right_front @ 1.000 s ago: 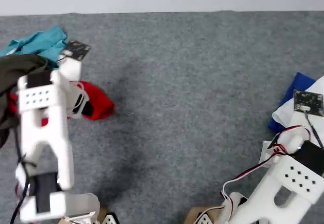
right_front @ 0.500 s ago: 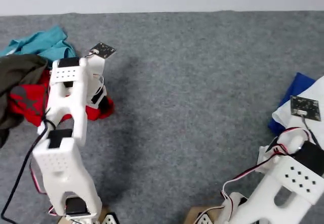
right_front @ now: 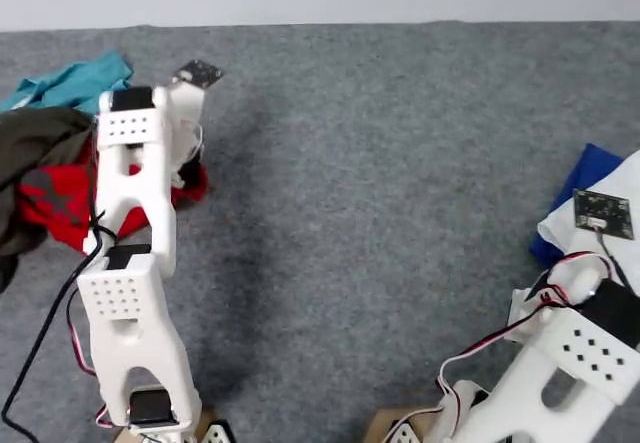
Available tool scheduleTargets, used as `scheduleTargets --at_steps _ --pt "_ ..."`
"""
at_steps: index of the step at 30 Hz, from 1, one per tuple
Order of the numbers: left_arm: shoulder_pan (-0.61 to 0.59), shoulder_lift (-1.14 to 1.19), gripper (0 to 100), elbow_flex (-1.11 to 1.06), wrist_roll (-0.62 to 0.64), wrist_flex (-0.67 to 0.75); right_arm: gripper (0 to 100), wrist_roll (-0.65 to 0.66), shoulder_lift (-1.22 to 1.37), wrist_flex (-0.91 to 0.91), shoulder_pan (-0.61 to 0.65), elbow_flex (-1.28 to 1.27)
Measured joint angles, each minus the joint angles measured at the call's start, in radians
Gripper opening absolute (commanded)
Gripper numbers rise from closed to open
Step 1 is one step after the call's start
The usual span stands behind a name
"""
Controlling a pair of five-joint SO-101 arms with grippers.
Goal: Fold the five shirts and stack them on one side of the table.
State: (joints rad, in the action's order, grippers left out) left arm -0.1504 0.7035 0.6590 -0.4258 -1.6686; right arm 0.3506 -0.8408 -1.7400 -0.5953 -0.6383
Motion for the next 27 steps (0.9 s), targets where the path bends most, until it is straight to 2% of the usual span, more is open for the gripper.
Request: scheduleTargets --at_steps 4,8,13,18,27 --pt "0.04 0.0 0 0.175 0.055 -0.052 0.9 0.0 0.0 0.0 0.0 0.0" --pt "0.092 -0.04 0 0.241 0.14 -0.057 0.9 0.0 0.0 0.0 0.0 0.0" --pt "0.249 -0.17 0 0.258 0.212 -0.06 0.9 0.0 0.0 0.0 0.0 0.0" --pt "0.407 -0.272 0 0.261 0.23 -0.063 0.9 0.0 0.0 0.0 0.0 0.0" --pt "0.655 -0.5 0 0.261 0.236 0.124 0.9 0.0 0.0 0.0 0.0 0.0"
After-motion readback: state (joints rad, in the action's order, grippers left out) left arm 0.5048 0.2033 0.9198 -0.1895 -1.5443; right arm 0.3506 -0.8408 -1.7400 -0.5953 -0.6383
